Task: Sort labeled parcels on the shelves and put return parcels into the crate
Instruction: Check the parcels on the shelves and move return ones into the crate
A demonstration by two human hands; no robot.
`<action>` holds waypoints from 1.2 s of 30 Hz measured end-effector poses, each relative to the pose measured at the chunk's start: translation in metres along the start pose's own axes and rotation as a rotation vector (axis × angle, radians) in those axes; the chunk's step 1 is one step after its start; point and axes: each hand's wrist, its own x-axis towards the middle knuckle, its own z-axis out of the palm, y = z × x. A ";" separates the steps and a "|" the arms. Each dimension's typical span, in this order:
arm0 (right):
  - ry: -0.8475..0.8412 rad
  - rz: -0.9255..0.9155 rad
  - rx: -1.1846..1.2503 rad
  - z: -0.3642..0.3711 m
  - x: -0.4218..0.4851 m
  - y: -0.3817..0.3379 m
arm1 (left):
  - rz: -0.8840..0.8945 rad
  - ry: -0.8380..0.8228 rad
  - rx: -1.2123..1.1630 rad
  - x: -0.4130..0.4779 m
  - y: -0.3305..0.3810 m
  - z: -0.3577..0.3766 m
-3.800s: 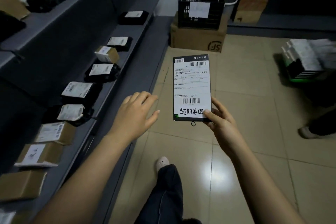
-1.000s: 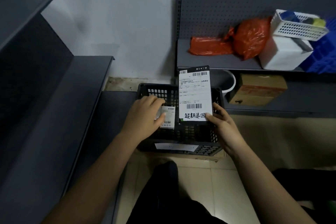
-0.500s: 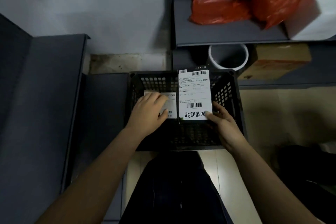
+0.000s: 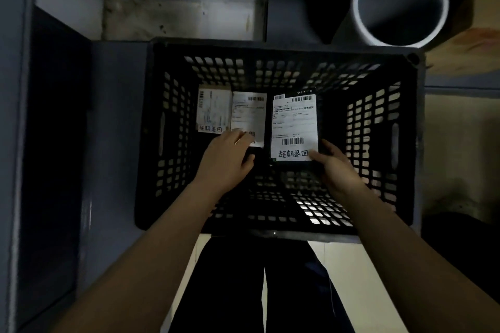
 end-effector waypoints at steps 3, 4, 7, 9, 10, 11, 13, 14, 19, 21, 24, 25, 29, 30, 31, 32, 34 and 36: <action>0.014 0.029 -0.040 0.006 0.040 0.006 | -0.033 0.002 -0.019 0.017 -0.010 0.026; 0.015 0.034 -0.057 0.009 0.052 0.008 | -0.039 0.005 -0.025 0.022 -0.013 0.034; 0.030 0.032 -0.084 0.015 0.082 0.016 | -0.065 -0.007 -0.036 0.034 -0.020 0.056; 0.035 0.032 -0.079 0.017 0.095 0.021 | -0.080 -0.028 -0.040 0.040 -0.024 0.069; 0.028 0.039 -0.067 0.017 0.100 0.023 | -0.085 -0.041 -0.045 0.043 -0.026 0.074; 0.017 0.049 -0.051 0.016 0.104 0.025 | -0.088 -0.054 -0.051 0.046 -0.027 0.079; 0.006 0.060 -0.049 0.012 0.113 0.032 | -0.091 -0.076 -0.059 0.049 -0.028 0.088; 0.014 0.053 -0.077 0.010 0.118 0.035 | -0.092 -0.083 -0.060 0.050 -0.028 0.091; 0.064 -0.066 -0.382 0.015 0.128 0.041 | -0.114 -0.122 -0.079 0.053 -0.026 0.101; 0.091 -0.110 -0.512 0.018 0.128 0.041 | -0.116 -0.126 -0.081 0.053 -0.025 0.102; 0.114 -0.141 -0.613 0.017 0.129 0.042 | -0.110 -0.136 -0.066 0.051 -0.025 0.103; 0.114 -0.150 -0.638 0.016 0.130 0.043 | -0.106 -0.135 -0.062 0.051 -0.025 0.103; 0.109 -0.184 -0.708 0.013 0.134 0.038 | -0.089 -0.109 -0.059 0.048 -0.025 0.102; 0.110 -0.194 -0.717 0.013 0.133 0.035 | -0.084 -0.104 -0.057 0.047 -0.025 0.102; 0.113 -0.205 -0.732 0.013 0.132 0.032 | -0.082 -0.099 -0.057 0.046 -0.025 0.101; 0.115 -0.222 -0.752 0.013 0.130 0.028 | -0.078 -0.094 -0.056 0.045 -0.025 0.100; 0.118 -0.268 -0.796 0.015 0.123 0.021 | -0.064 -0.082 -0.046 0.044 -0.023 0.096; 0.120 -0.356 -0.864 0.016 0.110 0.013 | -0.040 -0.061 -0.038 0.042 -0.020 0.088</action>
